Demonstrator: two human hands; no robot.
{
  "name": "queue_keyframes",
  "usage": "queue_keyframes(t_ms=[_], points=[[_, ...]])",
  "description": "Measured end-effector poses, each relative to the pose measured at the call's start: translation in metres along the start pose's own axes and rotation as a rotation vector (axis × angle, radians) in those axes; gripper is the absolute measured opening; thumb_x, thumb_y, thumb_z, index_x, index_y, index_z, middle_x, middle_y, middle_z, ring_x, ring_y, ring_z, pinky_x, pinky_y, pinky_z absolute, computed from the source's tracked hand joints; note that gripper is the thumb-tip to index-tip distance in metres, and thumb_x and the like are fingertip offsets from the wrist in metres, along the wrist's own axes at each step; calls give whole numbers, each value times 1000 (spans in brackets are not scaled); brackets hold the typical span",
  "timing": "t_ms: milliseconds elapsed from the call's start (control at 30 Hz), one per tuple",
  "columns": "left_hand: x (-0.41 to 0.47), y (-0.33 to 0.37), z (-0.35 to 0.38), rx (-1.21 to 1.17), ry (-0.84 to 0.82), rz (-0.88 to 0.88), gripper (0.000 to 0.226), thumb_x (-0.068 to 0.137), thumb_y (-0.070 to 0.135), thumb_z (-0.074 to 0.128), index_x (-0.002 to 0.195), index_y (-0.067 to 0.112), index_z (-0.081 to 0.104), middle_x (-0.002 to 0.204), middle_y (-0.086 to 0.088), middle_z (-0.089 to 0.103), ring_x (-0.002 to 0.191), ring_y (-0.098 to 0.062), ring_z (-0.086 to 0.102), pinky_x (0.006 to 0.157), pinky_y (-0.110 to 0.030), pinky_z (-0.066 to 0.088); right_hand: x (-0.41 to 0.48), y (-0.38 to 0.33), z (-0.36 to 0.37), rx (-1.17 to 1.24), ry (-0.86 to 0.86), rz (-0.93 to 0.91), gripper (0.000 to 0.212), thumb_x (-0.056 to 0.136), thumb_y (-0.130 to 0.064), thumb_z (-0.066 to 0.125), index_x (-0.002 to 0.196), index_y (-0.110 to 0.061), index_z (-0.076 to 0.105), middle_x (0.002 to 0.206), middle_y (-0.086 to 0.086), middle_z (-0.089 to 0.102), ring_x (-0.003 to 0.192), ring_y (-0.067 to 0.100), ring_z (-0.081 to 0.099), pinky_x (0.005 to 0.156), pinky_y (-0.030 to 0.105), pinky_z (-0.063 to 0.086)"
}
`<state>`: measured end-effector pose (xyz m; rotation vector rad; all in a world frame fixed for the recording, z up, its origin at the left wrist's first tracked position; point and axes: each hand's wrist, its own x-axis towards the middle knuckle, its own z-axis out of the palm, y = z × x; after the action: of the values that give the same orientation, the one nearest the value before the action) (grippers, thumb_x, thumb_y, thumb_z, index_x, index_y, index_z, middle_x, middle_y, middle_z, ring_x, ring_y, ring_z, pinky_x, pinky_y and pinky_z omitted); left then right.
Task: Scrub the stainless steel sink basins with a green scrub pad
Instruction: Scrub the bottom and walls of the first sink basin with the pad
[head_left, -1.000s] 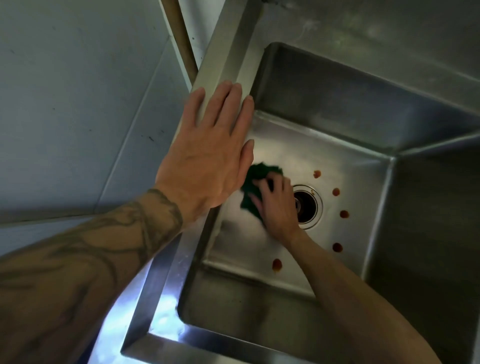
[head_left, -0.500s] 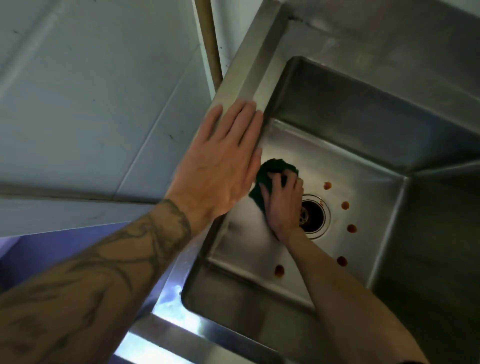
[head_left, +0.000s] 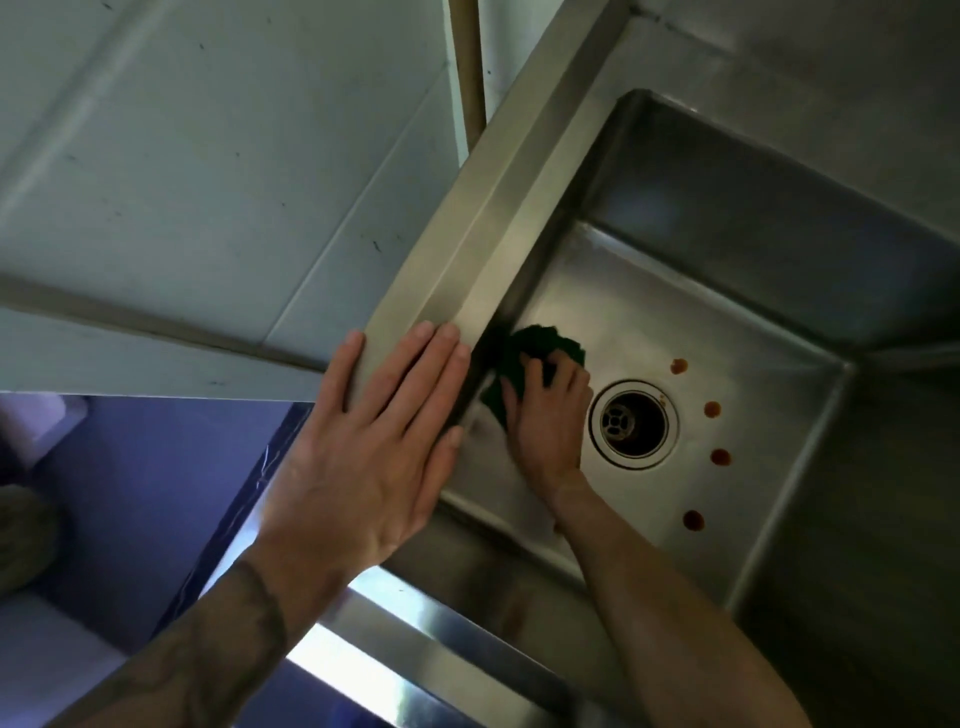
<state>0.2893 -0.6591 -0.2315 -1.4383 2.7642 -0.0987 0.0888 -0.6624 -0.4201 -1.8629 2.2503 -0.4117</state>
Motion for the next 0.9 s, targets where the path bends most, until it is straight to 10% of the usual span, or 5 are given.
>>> queue_keyframes(t_ms=[167, 367, 600, 800, 900], points=[[3, 1, -4, 44, -12, 2, 66, 117, 43, 25, 171, 6, 15, 179, -14, 14, 167, -29, 15, 133, -60, 17, -41, 18, -10, 30, -170, -461, 41, 90, -33, 78, 124, -12, 68, 127, 21, 62, 108, 38, 56, 87, 48, 56], [3, 2, -3, 44, -1, -5, 66, 117, 42, 29, 171, 6, 18, 179, -14, 17, 166, -29, 18, 132, -60, 19, -4, 9, -11, -7, -16, -20, 35, 101, -35, 65, 122, -7, 66, 126, 24, 57, 108, 39, 50, 89, 47, 47], [4, 1, -5, 49, -8, 0, 66, 117, 42, 27, 170, 5, 18, 179, -16, 17, 166, -31, 18, 132, -61, 18, -41, 25, -16, 18, -216, -559, 38, 85, -30, 83, 116, -12, 73, 122, 20, 65, 101, 40, 63, 85, 45, 58], [4, 2, -5, 41, 15, -4, 65, 117, 41, 29, 170, 5, 20, 178, -15, 21, 165, -31, 22, 132, -61, 19, 11, 42, -14, -67, -46, -102, 36, 102, -34, 62, 128, -9, 62, 132, 21, 54, 117, 37, 48, 99, 47, 48], [5, 2, -5, 47, 5, 2, 66, 116, 42, 29, 170, 5, 21, 178, -16, 21, 165, -31, 22, 132, -61, 19, -20, 38, -13, -28, -116, -279, 37, 97, -32, 68, 126, -10, 63, 131, 21, 55, 114, 37, 47, 96, 49, 50]])
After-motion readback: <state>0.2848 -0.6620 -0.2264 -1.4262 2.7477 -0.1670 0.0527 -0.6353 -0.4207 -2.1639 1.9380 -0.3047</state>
